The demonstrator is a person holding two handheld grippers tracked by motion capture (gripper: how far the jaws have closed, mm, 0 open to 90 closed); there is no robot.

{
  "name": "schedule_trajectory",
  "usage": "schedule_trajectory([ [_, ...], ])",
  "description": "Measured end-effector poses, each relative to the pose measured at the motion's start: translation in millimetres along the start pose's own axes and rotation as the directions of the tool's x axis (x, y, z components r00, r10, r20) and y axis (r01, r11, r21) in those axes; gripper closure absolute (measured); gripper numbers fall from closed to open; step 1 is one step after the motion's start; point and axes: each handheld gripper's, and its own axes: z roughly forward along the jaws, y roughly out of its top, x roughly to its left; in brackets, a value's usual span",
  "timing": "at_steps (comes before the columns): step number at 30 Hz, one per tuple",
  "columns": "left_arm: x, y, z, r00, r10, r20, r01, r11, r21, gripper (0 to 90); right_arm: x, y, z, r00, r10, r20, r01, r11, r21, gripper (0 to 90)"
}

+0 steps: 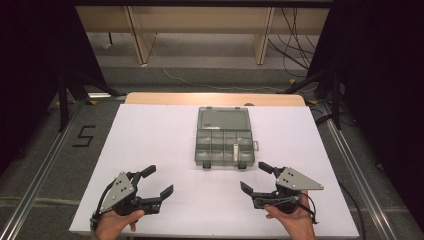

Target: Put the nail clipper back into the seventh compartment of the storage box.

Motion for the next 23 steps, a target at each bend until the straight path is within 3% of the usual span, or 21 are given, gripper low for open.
schedule_trajectory([
  [8, 0.0, -0.3, 1.2, 1.0000, -0.002, -0.001, 0.002, 1.0000, 0.002, 15.7, -0.3, -0.3, -3.4, 1.0000, 0.009, 0.001, -0.009, 0.9999, 0.008, 15.9],
  [12, 0.0, -0.3, 1.2, 1.0000, -0.001, -0.001, 0.001, 1.0000, 0.002, 15.7, -1.3, -0.1, -2.3, 1.0000, 0.003, -0.003, -0.003, 0.9996, -0.027, 16.0],
  [14, 0.1, -0.2, 1.0, 1.0000, -0.003, -0.002, 0.003, 1.0000, 0.000, 15.7, -1.9, 0.1, -3.4, 0.9999, 0.001, 0.013, 0.000, 0.9998, -0.019, 16.0],
  [18, 0.4, -0.2, 1.0, 1.0000, -0.003, -0.004, 0.003, 1.0000, 0.001, 15.7, -2.6, 0.3, -4.1, 1.0000, 0.008, -0.001, -0.008, 1.0000, -0.005, 16.0],
  [23, 0.3, -0.1, 1.1, 1.0000, -0.003, -0.002, 0.003, 1.0000, 0.000, 15.7, -3.9, -1.4, -1.7, 1.0000, 0.004, 0.009, -0.003, 0.9996, -0.028, 15.9],
])
